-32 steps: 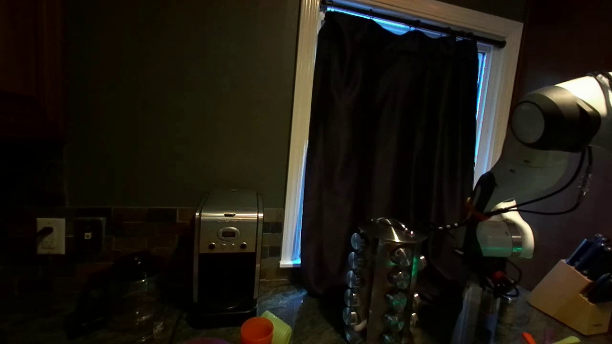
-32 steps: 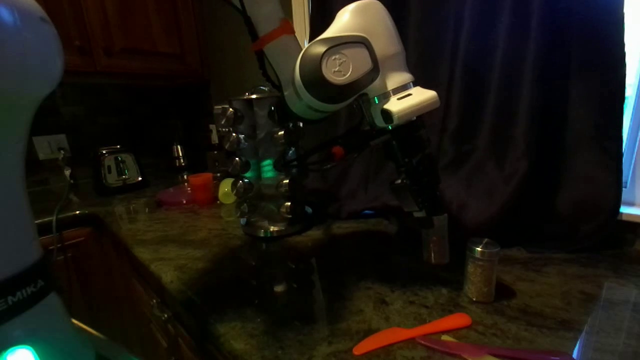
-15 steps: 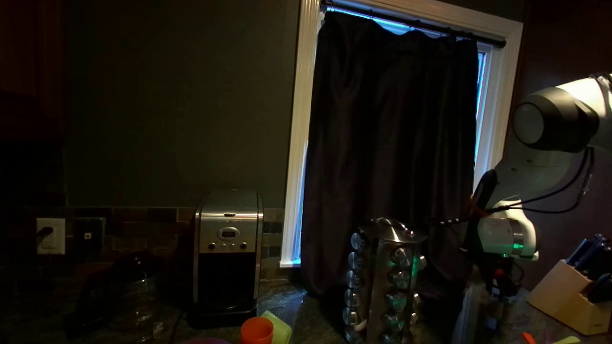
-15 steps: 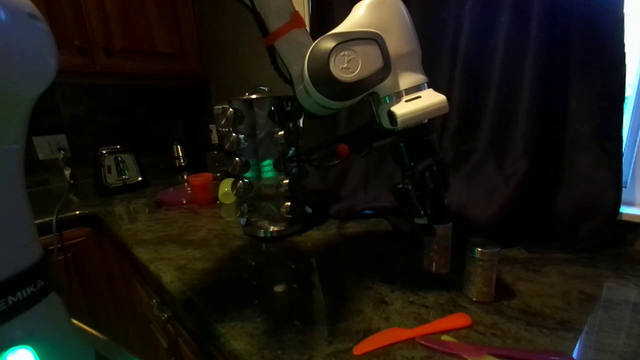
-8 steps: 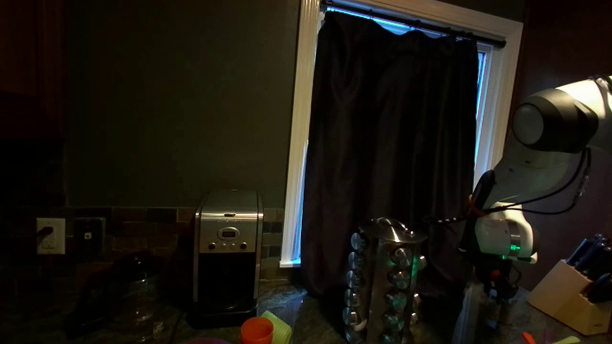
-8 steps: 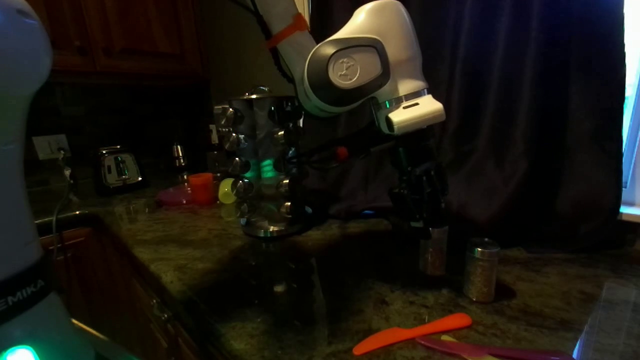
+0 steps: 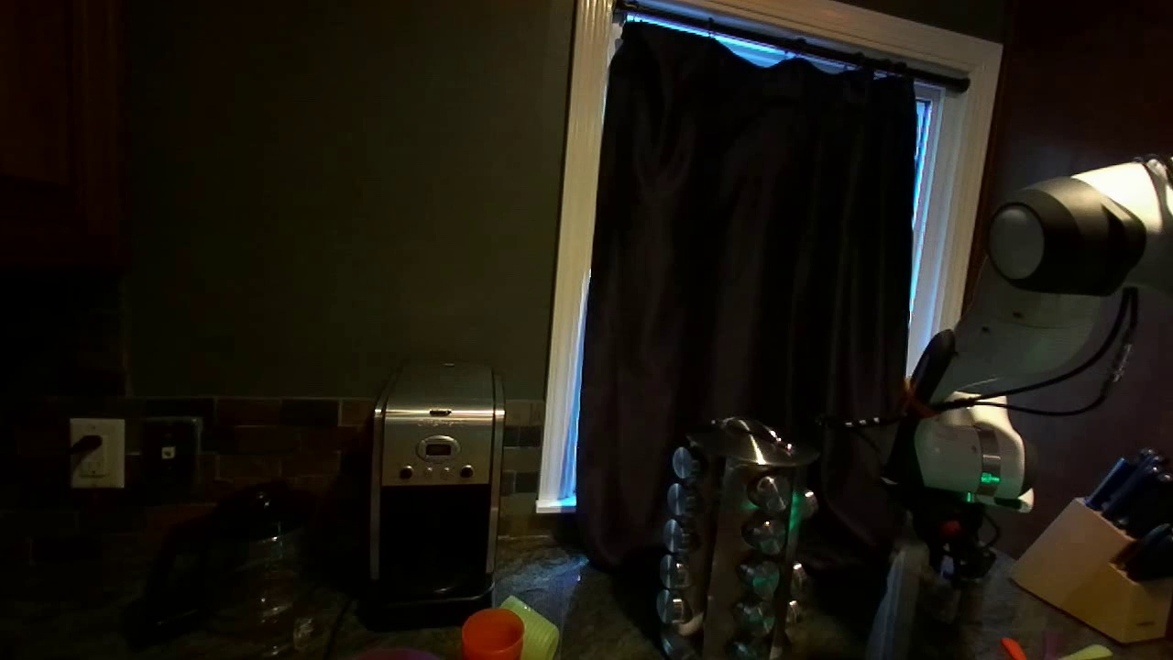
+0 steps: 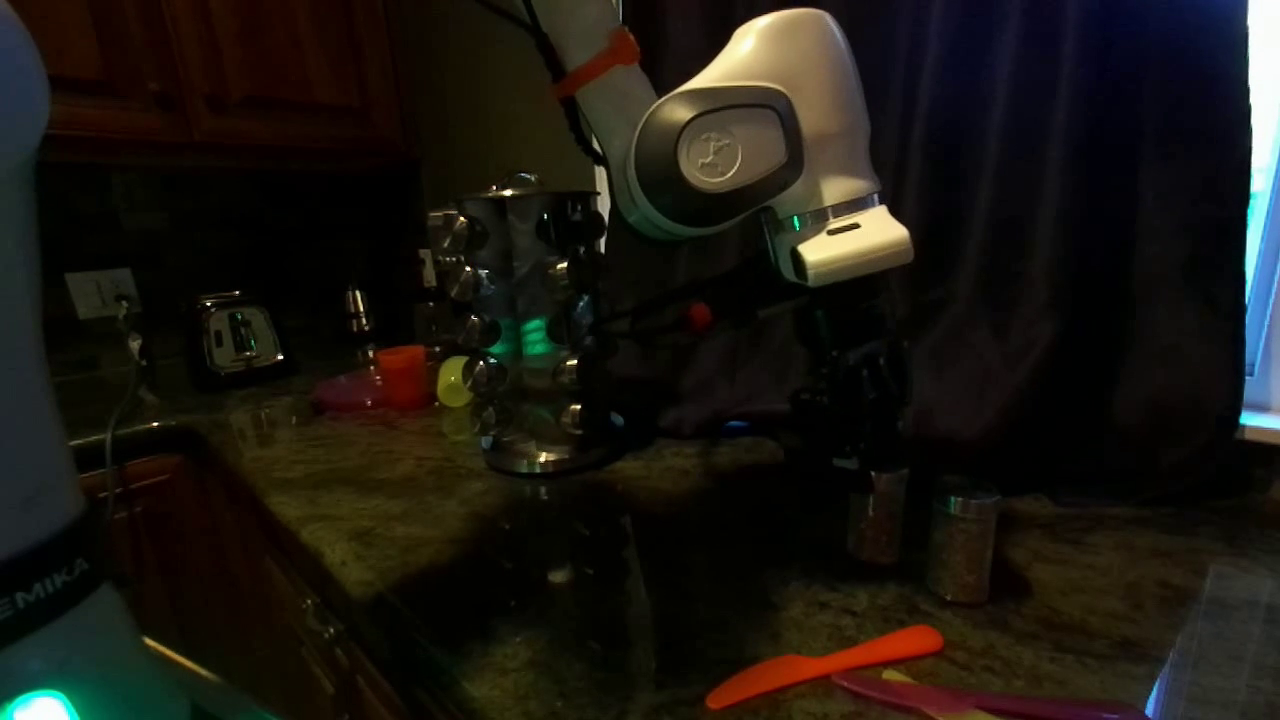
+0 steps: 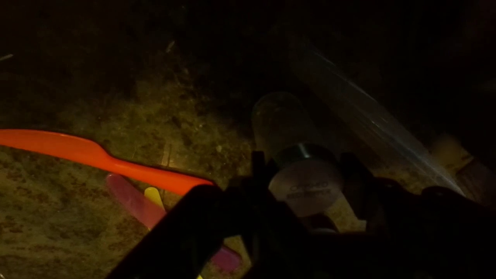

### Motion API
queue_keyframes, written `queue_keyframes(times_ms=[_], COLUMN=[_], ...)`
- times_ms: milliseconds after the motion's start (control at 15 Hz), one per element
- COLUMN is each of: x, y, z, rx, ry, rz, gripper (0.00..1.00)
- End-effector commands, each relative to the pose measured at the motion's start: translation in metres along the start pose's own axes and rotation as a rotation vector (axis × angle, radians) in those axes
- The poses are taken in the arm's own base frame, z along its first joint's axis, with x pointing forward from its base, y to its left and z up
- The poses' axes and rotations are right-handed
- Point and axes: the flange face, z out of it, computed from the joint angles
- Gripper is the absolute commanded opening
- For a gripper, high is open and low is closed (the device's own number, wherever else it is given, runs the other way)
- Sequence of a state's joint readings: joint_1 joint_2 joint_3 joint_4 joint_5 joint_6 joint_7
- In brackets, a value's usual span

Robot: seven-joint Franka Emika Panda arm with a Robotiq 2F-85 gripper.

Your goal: Pull out the second bottle on the right from the top, and then place it on the table

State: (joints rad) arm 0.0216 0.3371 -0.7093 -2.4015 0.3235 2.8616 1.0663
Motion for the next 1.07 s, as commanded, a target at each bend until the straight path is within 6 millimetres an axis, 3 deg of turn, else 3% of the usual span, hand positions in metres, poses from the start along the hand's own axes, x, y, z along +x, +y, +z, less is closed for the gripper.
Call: queue_keyframes(times_ms=[0, 67, 133, 333, 400, 733, 1000], x=[0.005, 0.006, 0.006, 0.003, 0.001, -0.013, -0.033], y=[-0.004, -0.005, -0.004, -0.001, 0.000, 0.007, 0.022], z=[0.006, 0.007, 0.008, 0.005, 0.003, -0.019, -0.047], rx=[-0.002, -0.003, -0.005, -0.011, -0.017, -0.014, -0.055], ry=[-0.005, -0.006, -0.009, -0.003, -0.006, -0.042, -0.190], rz=[0.016, 0.016, 0.015, 0.001, -0.004, -0.105, -0.238], gripper=[0.25, 0.75, 0.76, 0.96, 1.00, 1.00, 1.00])
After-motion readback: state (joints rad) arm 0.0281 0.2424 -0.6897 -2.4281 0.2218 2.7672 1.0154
